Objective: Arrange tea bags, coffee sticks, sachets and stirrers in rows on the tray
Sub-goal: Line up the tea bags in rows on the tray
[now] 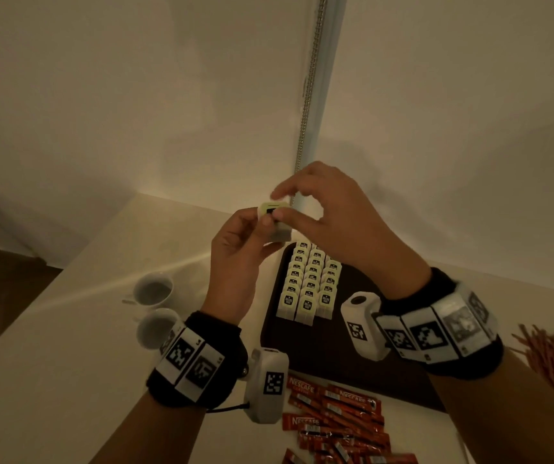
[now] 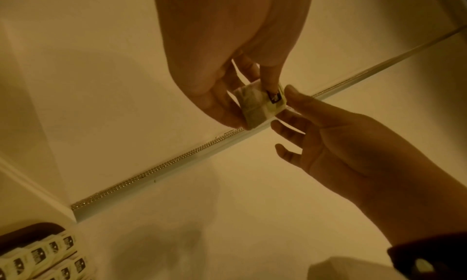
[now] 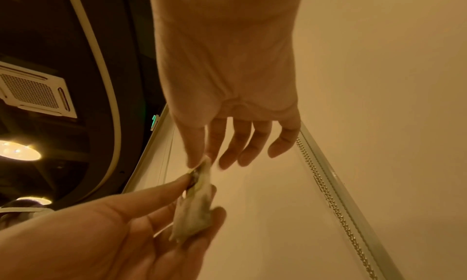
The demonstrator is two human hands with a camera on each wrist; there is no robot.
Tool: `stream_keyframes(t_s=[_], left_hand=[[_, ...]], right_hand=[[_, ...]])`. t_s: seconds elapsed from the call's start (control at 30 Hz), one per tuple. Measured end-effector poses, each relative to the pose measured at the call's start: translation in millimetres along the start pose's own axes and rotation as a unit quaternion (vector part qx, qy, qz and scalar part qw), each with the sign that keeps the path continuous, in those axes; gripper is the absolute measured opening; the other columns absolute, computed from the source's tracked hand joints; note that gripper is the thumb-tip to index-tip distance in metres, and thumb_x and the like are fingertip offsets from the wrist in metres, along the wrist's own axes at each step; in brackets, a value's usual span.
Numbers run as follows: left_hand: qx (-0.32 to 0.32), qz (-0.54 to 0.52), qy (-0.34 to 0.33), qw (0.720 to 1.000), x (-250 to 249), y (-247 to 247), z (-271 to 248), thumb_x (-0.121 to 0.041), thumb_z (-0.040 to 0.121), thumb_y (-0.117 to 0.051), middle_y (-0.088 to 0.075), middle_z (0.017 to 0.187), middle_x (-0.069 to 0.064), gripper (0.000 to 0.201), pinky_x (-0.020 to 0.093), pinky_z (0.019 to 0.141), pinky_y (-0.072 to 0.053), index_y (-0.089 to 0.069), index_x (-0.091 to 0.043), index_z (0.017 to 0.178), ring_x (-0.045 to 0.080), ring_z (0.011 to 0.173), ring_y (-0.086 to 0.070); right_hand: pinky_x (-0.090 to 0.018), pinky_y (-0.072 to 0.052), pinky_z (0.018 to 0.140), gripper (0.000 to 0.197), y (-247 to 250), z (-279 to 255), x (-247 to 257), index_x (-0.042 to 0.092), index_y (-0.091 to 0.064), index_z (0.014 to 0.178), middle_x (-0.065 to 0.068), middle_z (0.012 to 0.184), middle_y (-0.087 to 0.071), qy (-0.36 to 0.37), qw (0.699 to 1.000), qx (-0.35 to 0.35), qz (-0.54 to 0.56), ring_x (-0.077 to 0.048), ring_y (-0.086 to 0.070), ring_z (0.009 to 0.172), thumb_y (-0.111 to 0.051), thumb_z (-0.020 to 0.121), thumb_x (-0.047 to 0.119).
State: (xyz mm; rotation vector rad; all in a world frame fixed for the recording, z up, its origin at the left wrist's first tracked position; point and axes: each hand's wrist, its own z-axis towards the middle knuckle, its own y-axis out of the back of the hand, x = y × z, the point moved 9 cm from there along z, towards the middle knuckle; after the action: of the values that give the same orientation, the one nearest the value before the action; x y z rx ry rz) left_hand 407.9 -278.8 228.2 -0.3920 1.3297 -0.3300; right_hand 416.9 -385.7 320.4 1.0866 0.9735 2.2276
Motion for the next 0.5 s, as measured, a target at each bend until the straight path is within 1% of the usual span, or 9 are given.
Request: stream_keyframes(t_s=[0.07, 0.1, 0.13, 0.2, 0.27, 0.37, 0.5], left_hand=[[0.019, -0.008, 0.014, 1.0, 4, -4, -1, -0.02, 0.081, -0.06, -0.072, 0.092, 0.002, 0.023, 0.027, 0.076, -0.053, -0.062, -0.013, 0.103, 0.021, 0.088, -0.069], [0.027, -0.009, 0.02, 0.999, 6, -5, -1, -0.019, 0.079, -0.062, -0.073, 0.093, 0.001, 0.026, 0.026, 0.075, -0.053, -0.062, -0.015, 0.104, 0.02, 0.089, -0.069], [0.032, -0.007, 0.025, 0.999, 9, -6, -1, -0.018, 0.077, -0.064, -0.073, 0.093, 0.0, 0.028, 0.024, 0.074, -0.053, -0.062, -0.015, 0.105, 0.02, 0.089, -0.069], [0.034, 0.004, 0.035, 0.999, 13, -7, -3, -0.018, 0.075, -0.064, -0.073, 0.09, -0.001, 0.027, 0.021, 0.071, -0.052, -0.065, -0.014, 0.102, 0.017, 0.085, -0.069], [0.031, 0.007, 0.044, 0.999, 17, -7, -4, -0.02, 0.076, -0.062, -0.074, 0.086, -0.002, 0.023, 0.018, 0.067, -0.051, -0.066, -0.013, 0.097, 0.014, 0.08, -0.069], [0.028, -0.013, 0.06, 0.998, 22, -8, -4, -0.023, 0.078, -0.06, -0.074, 0.087, -0.001, 0.022, 0.018, 0.066, -0.05, -0.066, -0.012, 0.096, 0.013, 0.08, -0.068], [0.018, -0.044, 0.084, 0.995, 29, -7, -4, -0.022, 0.079, -0.058, -0.073, 0.088, 0.0, 0.024, 0.019, 0.066, -0.051, -0.065, -0.009, 0.098, 0.013, 0.08, -0.068]], right_hand=[[-0.017, -0.044, 0.075, 0.013, 2, 5, -1, 0.022, -0.069, 0.094, 0.014, 0.083, -0.062, -0.007, 0.999, 0.004, 0.033, -0.002, -0.056, 0.081, -0.063, 0.086, 0.032], [-0.01, -0.041, 0.07, 0.008, 4, 7, -3, 0.02, -0.069, 0.09, 0.015, 0.078, -0.062, -0.015, 0.998, 0.0, 0.054, 0.001, -0.057, 0.076, -0.066, 0.086, 0.025], [-0.009, -0.042, 0.067, 0.005, 6, 8, -4, 0.02, -0.069, 0.089, 0.015, 0.076, -0.063, -0.025, 0.997, -0.005, 0.071, 0.001, -0.058, 0.072, -0.067, 0.085, 0.023], [-0.01, -0.044, 0.066, 0.006, 8, 9, -5, 0.019, -0.07, 0.088, 0.014, 0.075, -0.064, -0.037, 0.995, -0.014, 0.088, 0.001, -0.057, 0.069, -0.069, 0.084, 0.022], [-0.009, -0.043, 0.065, 0.007, 10, 10, -6, 0.018, -0.071, 0.088, 0.018, 0.072, -0.061, -0.043, 0.995, -0.02, 0.09, 0.003, -0.055, 0.068, -0.068, 0.084, 0.022], [-0.01, -0.043, 0.064, 0.005, 10, 9, -9, 0.02, -0.071, 0.085, 0.018, 0.07, -0.06, -0.054, 0.995, -0.026, 0.082, 0.0, -0.055, 0.068, -0.068, 0.084, 0.024], [-0.007, -0.043, 0.063, 0.004, 9, 7, -14, 0.021, -0.07, 0.084, 0.017, 0.069, -0.061, -0.068, 0.992, -0.029, 0.098, 0.002, -0.055, 0.068, -0.068, 0.084, 0.024]])
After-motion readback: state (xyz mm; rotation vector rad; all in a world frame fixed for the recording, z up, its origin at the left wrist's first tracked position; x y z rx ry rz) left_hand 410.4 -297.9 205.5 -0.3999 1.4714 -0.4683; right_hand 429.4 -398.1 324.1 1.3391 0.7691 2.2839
